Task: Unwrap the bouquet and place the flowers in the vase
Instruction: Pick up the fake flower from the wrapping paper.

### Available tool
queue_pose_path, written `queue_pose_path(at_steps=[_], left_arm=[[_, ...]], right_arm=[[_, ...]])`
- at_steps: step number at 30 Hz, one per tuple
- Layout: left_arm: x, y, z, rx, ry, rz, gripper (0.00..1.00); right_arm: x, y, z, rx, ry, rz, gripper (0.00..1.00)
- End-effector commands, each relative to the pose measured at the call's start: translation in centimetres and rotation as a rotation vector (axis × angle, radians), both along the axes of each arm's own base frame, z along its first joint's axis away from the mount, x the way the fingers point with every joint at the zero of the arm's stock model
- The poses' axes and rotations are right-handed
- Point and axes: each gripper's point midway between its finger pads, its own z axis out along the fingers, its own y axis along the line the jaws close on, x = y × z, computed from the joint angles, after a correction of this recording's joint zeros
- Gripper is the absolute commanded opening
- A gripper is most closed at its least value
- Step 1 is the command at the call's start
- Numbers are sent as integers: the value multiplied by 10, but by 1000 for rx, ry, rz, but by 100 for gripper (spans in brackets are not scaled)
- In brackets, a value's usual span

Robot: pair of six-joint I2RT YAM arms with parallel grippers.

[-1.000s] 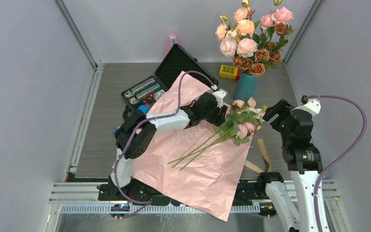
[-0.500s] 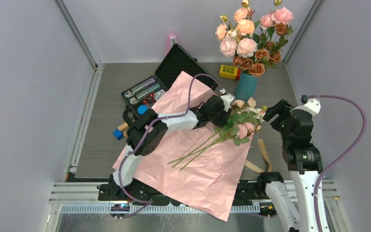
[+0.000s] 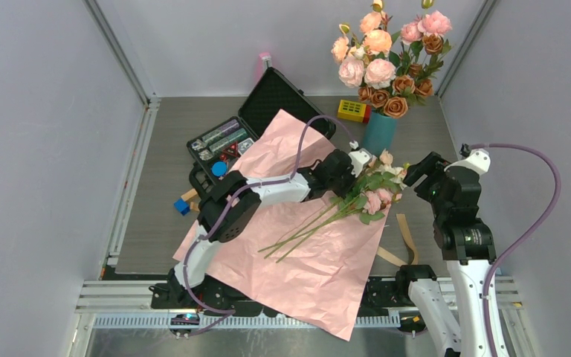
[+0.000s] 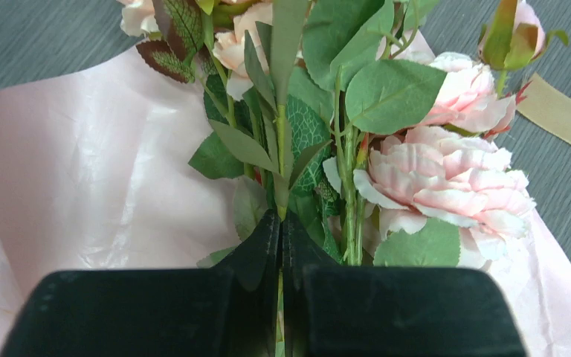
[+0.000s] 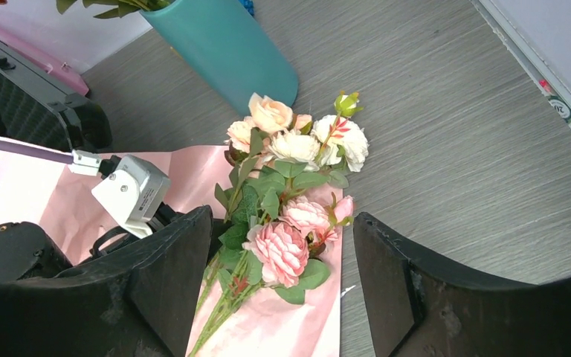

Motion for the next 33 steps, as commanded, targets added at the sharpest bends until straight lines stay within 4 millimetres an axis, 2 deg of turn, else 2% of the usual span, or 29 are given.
queue_pose_path(at_steps=[1,8,12,15,16,23,25,28,30,33], left_arm=[[-6,-11,64,-137,-78,-51,0],[-15,3,120,-250,-125,-12,0],[-25,18,149,-309,-124,16,0],[-36,35,162,-341,-103,42,0],[-41,43,172,-362,-103,55,0],[-68,83,185,-434,-14,137,0],[-73,98,186,-455,5,186,0],[-84,118,184,-486,44,234,0],[-96,127,182,-508,83,231,0],[-119,137,191,-582,140,193,0]], right_arm=[[4,1,15,-4,-41,8,75],[-2,-2,28,-7,-53,-5,75],[-4,1,34,8,-69,0,77],[-6,9,37,32,-75,40,79],[-8,11,37,40,-69,49,80],[-28,33,28,102,-23,155,85],[-34,57,32,148,-29,286,87],[-48,104,45,256,-30,544,87],[-57,125,52,333,-29,661,87],[-64,142,57,452,-27,731,86]])
